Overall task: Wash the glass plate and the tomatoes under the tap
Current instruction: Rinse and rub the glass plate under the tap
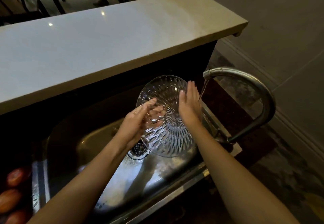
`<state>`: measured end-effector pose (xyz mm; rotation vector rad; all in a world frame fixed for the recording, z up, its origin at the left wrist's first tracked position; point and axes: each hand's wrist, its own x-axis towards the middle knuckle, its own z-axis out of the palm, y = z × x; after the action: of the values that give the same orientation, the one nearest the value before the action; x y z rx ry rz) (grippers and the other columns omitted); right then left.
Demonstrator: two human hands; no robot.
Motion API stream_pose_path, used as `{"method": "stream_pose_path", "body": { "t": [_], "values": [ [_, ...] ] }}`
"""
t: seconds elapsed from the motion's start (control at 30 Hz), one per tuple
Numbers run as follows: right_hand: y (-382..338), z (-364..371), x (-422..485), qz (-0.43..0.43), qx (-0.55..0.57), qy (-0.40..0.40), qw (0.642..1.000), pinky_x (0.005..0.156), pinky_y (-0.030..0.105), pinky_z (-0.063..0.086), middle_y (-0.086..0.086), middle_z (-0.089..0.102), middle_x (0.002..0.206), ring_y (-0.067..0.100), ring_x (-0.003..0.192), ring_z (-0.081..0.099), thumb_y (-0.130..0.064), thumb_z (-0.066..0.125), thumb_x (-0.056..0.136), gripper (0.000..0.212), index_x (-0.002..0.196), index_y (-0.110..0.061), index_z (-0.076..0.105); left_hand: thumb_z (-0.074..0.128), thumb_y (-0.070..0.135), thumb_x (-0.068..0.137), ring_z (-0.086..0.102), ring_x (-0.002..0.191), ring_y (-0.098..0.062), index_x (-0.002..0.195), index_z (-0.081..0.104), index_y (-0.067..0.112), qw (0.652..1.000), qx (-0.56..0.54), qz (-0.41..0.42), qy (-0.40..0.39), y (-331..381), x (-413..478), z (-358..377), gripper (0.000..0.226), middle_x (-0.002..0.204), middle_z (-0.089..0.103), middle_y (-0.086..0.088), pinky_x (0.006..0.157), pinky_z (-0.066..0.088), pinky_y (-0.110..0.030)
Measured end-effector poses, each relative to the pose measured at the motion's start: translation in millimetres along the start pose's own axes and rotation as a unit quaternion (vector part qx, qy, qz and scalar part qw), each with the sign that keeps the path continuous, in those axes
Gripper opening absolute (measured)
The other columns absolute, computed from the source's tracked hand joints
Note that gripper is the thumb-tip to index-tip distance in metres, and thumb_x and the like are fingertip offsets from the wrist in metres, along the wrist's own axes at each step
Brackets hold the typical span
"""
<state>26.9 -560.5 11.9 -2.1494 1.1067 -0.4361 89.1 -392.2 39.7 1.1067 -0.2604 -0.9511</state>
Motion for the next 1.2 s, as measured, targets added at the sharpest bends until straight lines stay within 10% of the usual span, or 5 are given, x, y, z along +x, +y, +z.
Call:
{"method": "stream_pose_path", "body": {
  "t": [0.4, 0.63, 0.87, 1.0, 1.2],
  "values": [
    [-3.2, 2.0, -66.7, -0.307, -0.306, -0.128, 0.892, 0.117, 0.044, -0.006, -0.003, 0.004, 0.159, 0.021, 0.147, 0.000, -0.045, 0.016, 0.098, 0.053, 0.148, -0.031, 0.004, 0.018, 0.052, 0.095, 0.060, 0.111, -0.018, 0.130, 0.047, 0.017, 0.970, -0.227, -0.060, 0.055, -46.9, 15.7, 13.9, 0.057, 0.120, 0.064, -0.004, 0.097, 0.048, -0.036],
    [18.4, -46.3, -22.4, -0.104, -0.264, -0.126, 0.951, 0.117, 0.050, -0.001, -0.004, -0.001, 0.159, 0.024, 0.146, -0.006, -0.052, 0.017, 0.096, 0.056, 0.148, -0.034, 0.006, 0.022, 0.052, 0.095, 0.065, 0.105, -0.021, 0.115, 0.065, 0.014, 0.950, -0.281, -0.063, 0.120, -50.5, 13.9, -5.4, 0.061, 0.113, 0.069, -0.012, 0.108, 0.037, -0.040],
    [-6.5, -63.5, 35.0, 0.165, 0.095, -0.135, 0.972, 0.077, 0.031, 0.046, 0.012, 0.060, 0.105, 0.025, 0.095, 0.062, -0.050, 0.043, 0.092, 0.056, 0.118, -0.002, 0.054, 0.025, 0.053, 0.093, 0.045, 0.129, -0.024, 0.138, 0.040, 0.012, 0.947, -0.285, -0.078, 0.129, -52.7, 8.6, -17.8, 0.063, 0.134, 0.052, -0.014, 0.113, 0.029, -0.040],
    [-5.9, -68.5, 26.4, 0.210, 0.346, -0.155, 0.901, 0.037, 0.019, 0.043, 0.007, 0.055, 0.060, 0.009, 0.035, 0.054, -0.034, 0.047, 0.096, 0.036, 0.073, -0.007, 0.056, 0.038, 0.050, 0.093, 0.057, 0.106, -0.017, 0.113, 0.059, 0.006, 0.950, -0.171, -0.118, 0.231, -43.2, 23.6, -19.5, 0.052, 0.097, 0.070, -0.011, 0.105, 0.038, -0.035],
    [3.6, -77.0, 3.7, 0.157, 0.447, -0.063, 0.879, 0.051, 0.030, 0.048, 0.000, 0.050, 0.052, 0.014, 0.044, 0.051, -0.034, 0.049, 0.094, 0.035, 0.067, -0.012, 0.051, 0.027, 0.045, 0.096, 0.030, 0.136, -0.030, 0.143, 0.027, 0.015, 0.822, 0.448, 0.034, 0.351, -47.5, 44.7, 27.4, 0.056, 0.152, 0.027, -0.015, 0.109, 0.031, -0.046]
  ]
}}
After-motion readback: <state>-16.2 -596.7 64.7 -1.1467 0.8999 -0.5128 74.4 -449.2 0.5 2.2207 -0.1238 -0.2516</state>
